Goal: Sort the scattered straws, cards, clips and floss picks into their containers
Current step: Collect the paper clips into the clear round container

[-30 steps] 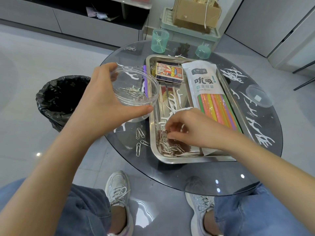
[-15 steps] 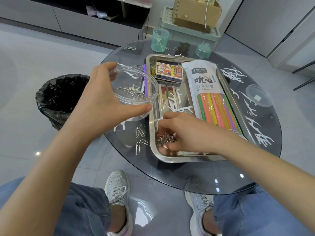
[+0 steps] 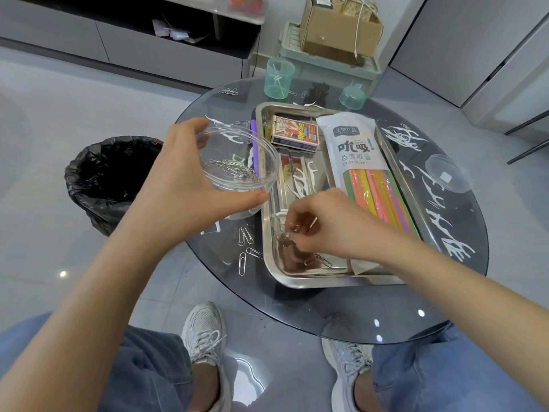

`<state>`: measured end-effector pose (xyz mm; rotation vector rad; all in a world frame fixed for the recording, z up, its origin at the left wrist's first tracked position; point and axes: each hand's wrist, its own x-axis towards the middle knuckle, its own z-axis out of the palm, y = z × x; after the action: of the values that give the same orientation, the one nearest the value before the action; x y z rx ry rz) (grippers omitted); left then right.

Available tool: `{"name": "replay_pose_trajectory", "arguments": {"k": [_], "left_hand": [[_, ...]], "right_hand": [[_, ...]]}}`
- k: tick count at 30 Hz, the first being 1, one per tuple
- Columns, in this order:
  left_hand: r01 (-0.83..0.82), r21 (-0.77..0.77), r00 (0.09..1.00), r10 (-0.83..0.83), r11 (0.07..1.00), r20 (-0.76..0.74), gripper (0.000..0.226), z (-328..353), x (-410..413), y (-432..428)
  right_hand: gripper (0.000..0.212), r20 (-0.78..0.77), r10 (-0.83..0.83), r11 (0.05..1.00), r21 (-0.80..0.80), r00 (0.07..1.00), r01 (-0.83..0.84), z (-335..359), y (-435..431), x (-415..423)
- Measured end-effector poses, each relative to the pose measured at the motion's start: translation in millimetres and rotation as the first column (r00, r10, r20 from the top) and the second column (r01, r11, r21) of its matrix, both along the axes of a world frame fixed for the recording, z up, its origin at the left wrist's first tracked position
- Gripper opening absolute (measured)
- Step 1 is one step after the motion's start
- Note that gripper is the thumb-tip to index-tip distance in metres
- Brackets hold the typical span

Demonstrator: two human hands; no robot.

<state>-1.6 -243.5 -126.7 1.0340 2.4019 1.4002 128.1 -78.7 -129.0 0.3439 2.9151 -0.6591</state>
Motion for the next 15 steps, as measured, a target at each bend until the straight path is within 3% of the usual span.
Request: {"name": "replay_pose_trajectory", "arguments": {"k": [4,7,15], "left_hand": [[0.02,0.006,1.0,-0.02,1.0,-0.009,0.12,3,2,0],[0.036,0.005,0.999,-0.036,0.999,-0.01,0.123,4,4,1],[0.074,0.008,0.997,-0.074,0.997,-0.021,0.119,0,7,6]], "right_hand": [[0.017,-0.058,-0.238,0.925,-0.317,0.97,0.208,15,18,-2],[0.014,-0.106,-0.329,0.848,-0.469,0.938,0.245,35,28,-5],[0.013,-0.214,-0.283,0.82,-0.56,0.935,0.12,88,22,-37]]}}
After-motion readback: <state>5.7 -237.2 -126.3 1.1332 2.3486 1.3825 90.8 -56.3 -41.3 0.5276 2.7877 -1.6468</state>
